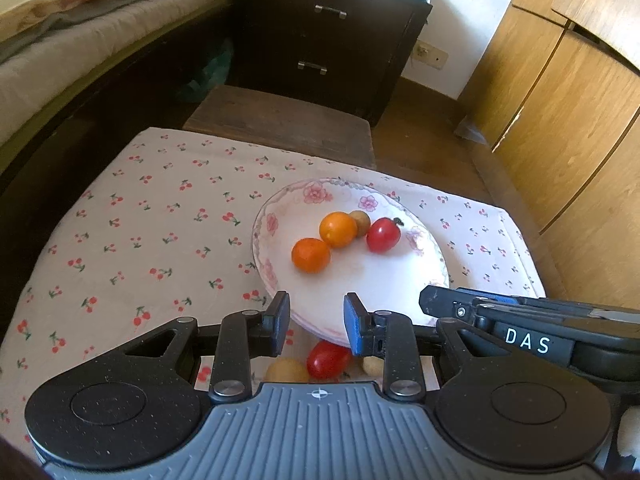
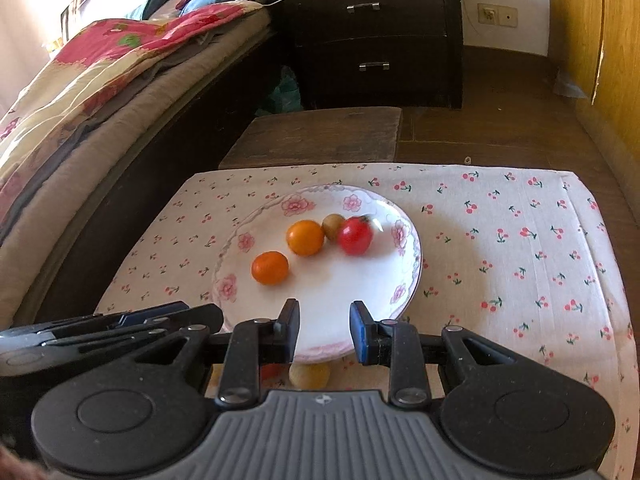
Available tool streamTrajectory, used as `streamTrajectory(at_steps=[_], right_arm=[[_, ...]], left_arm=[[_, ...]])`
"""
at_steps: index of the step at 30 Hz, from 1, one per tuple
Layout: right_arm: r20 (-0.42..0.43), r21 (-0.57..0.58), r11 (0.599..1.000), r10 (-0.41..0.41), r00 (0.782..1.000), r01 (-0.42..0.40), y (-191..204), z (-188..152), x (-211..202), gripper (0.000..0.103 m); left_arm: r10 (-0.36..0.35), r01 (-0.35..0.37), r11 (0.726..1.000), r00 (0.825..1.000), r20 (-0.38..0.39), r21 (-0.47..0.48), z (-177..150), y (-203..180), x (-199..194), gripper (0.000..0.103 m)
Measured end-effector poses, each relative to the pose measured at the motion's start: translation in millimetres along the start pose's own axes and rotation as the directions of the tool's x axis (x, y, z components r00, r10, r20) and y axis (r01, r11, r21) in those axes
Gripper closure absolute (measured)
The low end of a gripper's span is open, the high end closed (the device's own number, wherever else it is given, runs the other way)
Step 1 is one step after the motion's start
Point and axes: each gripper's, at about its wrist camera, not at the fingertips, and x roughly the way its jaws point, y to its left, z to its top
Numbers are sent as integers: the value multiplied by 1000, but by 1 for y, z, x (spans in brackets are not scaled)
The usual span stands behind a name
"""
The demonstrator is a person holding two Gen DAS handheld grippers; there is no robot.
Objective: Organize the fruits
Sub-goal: 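Move both tools back toward the fruits beside the bowl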
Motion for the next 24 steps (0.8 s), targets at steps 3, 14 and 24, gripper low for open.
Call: streamTrajectory(at_steps=[3,14,24], right_arm=[[-6,10,1000,8,1000,-8,1,-7,-7,74],[-56,-5,999,45,997,-46,18,-42,-28,74],[-152,-36,997,66,986,-72,47,-71,-11,74]], left_arm=[[-3,3,1000,1000,1,9,-6,1,-8,65],[-10,10,1000,1000,-20,12,-26,8,-26,64],[-19,18,1000,999,-40,-2,-35,19,-32,62]])
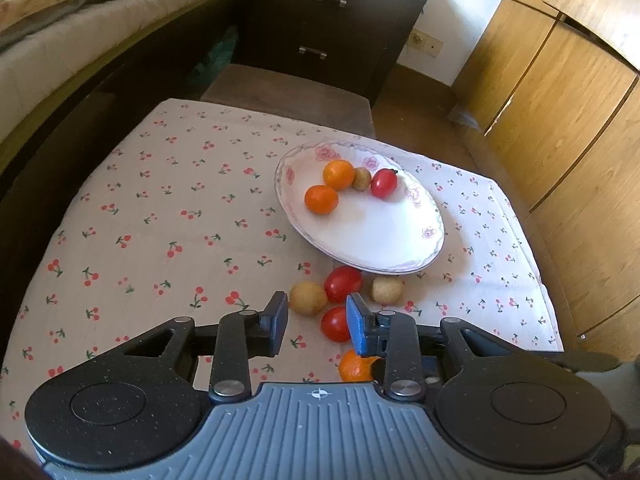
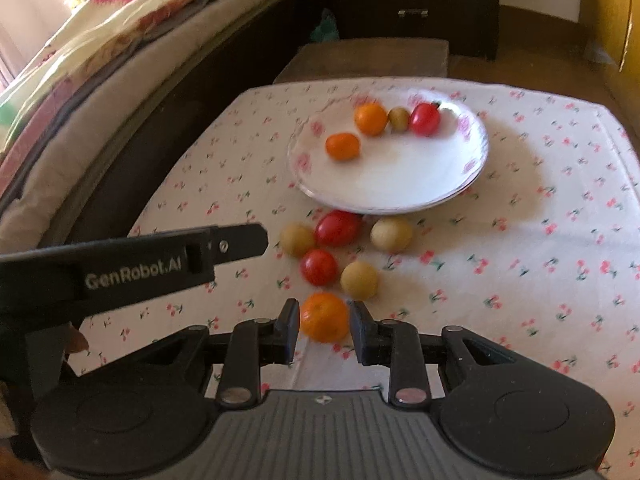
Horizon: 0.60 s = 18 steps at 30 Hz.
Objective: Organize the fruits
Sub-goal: 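Move both tools back toward the fruits beside the bowl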
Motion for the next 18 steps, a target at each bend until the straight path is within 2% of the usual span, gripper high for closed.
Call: streamTrajectory(at_steps=[10,18], right_arm=[[-19,2,999,-45,999,45,0,5,20,70],[-30,10,1000,-18,999,19,-1,6,28,69]], left_arm=[[16,-17,1000,1000,-13,-18,-1,11,5,59],[17,-17,1000,999,-29,-16,-2,9,11,58]])
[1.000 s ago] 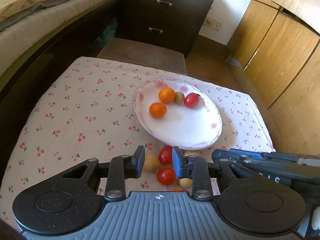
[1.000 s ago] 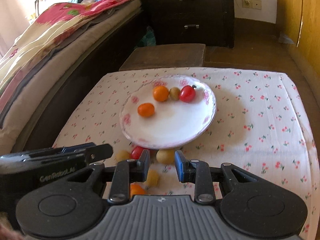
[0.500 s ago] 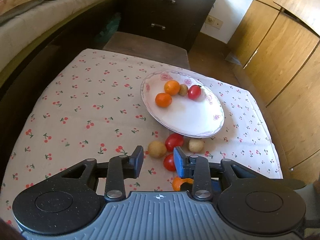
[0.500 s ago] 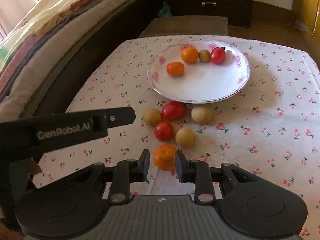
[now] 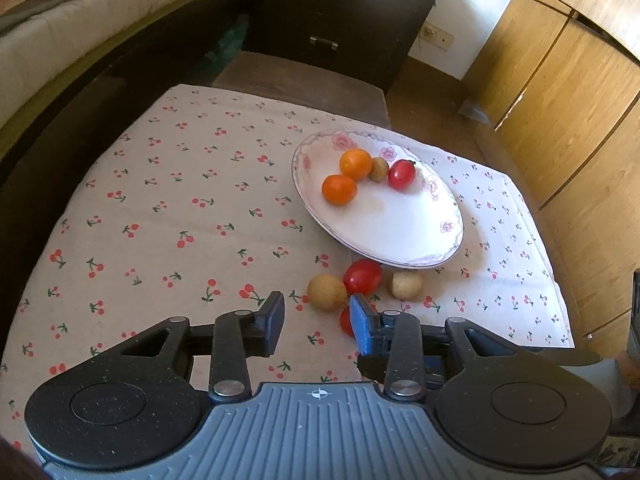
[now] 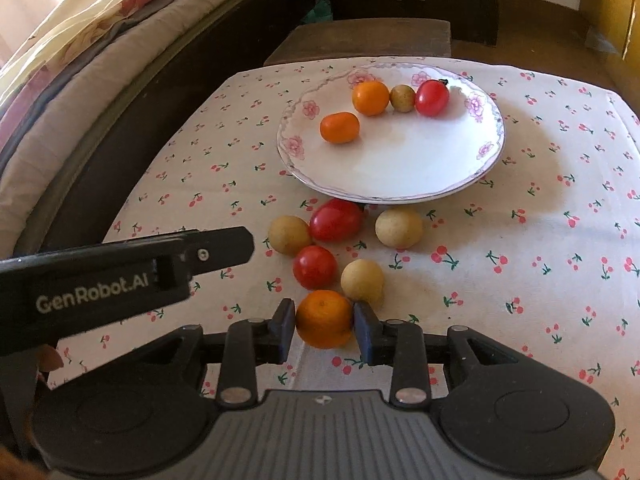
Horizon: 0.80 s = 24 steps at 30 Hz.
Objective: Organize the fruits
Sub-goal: 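Move both tools back toward the fruits beside the bowl, then hold the orange in the right tool while the left tool grasps a brown kiwi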
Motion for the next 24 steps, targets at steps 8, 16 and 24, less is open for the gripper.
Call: streamTrajectory(at_steps=[8,16,24], right_arm=[[4,-48,999,-19,1000,19,-3,-10,-14,69],[9,-14,1000,-20,1000,20,-23,-18,-29,69],[6,4,1000,-14,1000,14,-29,-17,-27,69]], left_arm=[[-14,14,999,1000,-11,-34,6,-1,12,57],[28,-28,1000,999,-27,-7,7,-10,31,59],[39,-40,999,999,-35,-11,11,-15,49,59]])
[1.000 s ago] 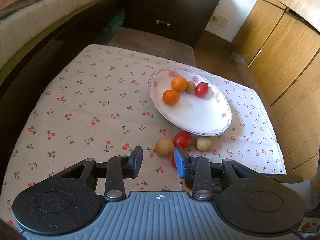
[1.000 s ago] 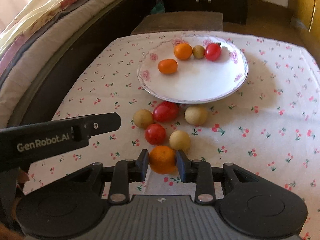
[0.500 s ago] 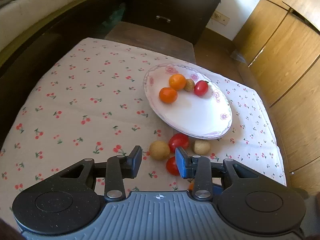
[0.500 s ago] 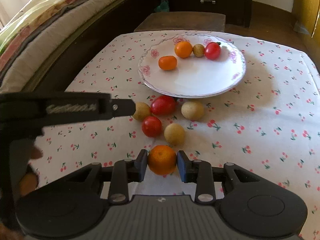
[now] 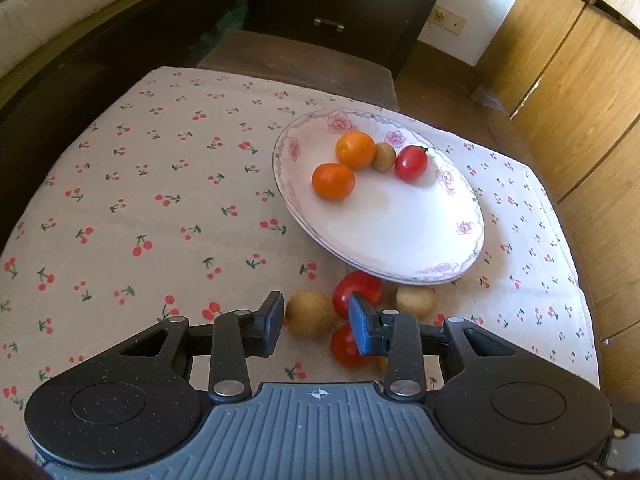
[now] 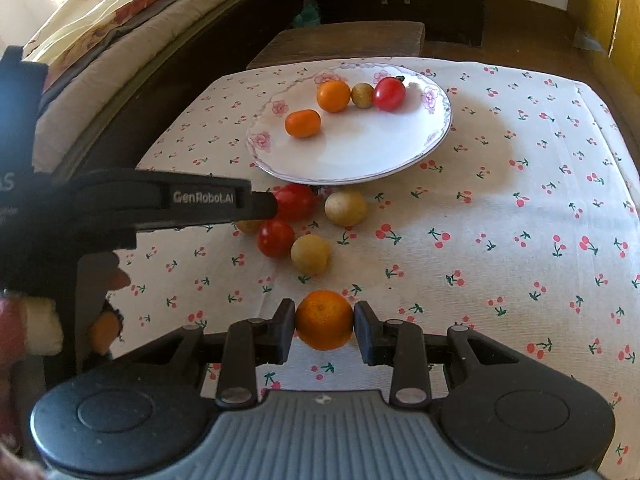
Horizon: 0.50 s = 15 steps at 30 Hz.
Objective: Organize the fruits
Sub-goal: 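Hold the orange in the right tool while the left tool grasps a brown kiwi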
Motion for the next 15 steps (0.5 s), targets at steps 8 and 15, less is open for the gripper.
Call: streamTrajectory(at_steps=[8,15], right_arm=[[-5,4,1000,0,1000,0,1,0,1,69],[-10,0,1000,-9,1000,9,0,-1,1,69]], left_arm=[[-2,2,1000,1000,1,-10,-2,6,2,66],[-17,17,1000,1000,-24,9,-12,4,-5,68]])
